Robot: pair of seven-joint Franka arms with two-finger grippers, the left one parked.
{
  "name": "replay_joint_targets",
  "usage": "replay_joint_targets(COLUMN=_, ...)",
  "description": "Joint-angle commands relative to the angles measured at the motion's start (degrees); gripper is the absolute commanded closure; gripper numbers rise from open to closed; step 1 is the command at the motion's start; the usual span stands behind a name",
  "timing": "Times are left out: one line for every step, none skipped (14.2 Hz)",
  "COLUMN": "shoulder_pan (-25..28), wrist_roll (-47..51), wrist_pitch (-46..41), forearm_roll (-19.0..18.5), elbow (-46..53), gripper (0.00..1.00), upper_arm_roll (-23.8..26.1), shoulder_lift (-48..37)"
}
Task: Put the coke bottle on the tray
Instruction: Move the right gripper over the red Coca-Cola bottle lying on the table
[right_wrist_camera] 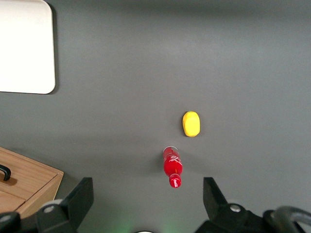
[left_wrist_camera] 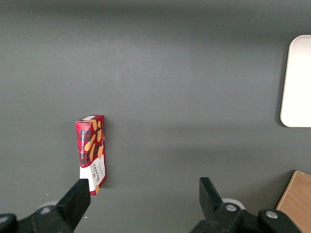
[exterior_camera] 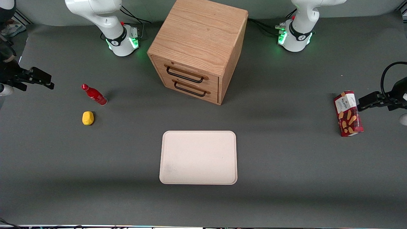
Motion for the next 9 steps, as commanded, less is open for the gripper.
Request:
replay_joint_targets(shoulder_pan=-0.36, wrist_roll=0.80, wrist_pitch=-1.68, forearm_roll=0.95, elbow=1.61, gripper=0.00, upper_arm_roll=0.23, shoulder_lift=0.53)
replay_joint_targets(shoulder_pan=-0.36, wrist_roll=0.71, wrist_pitch=-1.69, forearm_roll=0.95, elbow=1.70, gripper=0.00, upper_arm_roll=0.15, shoulder_lift=0.53)
replay_joint_targets(shoulder_pan=-0.45, wrist_roll=0.71, wrist_pitch=-1.69, forearm_roll=0.95, elbow=1.70, gripper=0.00, upper_arm_roll=0.15, shoulder_lift=0.53)
replay_joint_targets(shoulder_pan=-0.36, wrist_roll=0.71, wrist_pitch=-1.69, forearm_roll=0.95, elbow=1.70, gripper=0.00, upper_arm_roll=0.15, shoulder_lift=0.53)
replay_joint_targets(shoulder_pan=-0.36, wrist_roll=0.62, wrist_pitch=-1.69, forearm_roll=0.86, elbow=1.61, gripper=0.00, upper_arm_roll=0.23, shoulder_lift=0.53)
replay_joint_targets(shoulder_pan=-0.36, wrist_roll=0.53, wrist_pitch=-1.69, forearm_roll=0.95, elbow=1.53, gripper=0.00, upper_arm_roll=0.15, shoulder_lift=0.27)
replay_joint_targets(shoulder_pan=-0.36, wrist_roll=0.36, wrist_pitch=-1.69, forearm_roll=0.77, elbow=1.27, gripper=0.00, upper_arm_roll=0.06, shoulder_lift=-0.51)
replay_joint_targets(shoulder_pan=-0.36, wrist_roll=-0.08, wrist_pitch=-1.86, forearm_roll=0.69, elbow=0.48, gripper=0.00, upper_arm_roll=-0.29, shoulder_lift=-1.74)
replay_joint_targets(shoulder_pan=-0.36, wrist_roll=-2.00, wrist_pitch=-2.73, forearm_roll=0.42, elbow=-1.09, gripper=0.00, upper_arm_roll=-0.55, shoulder_lift=-3.32)
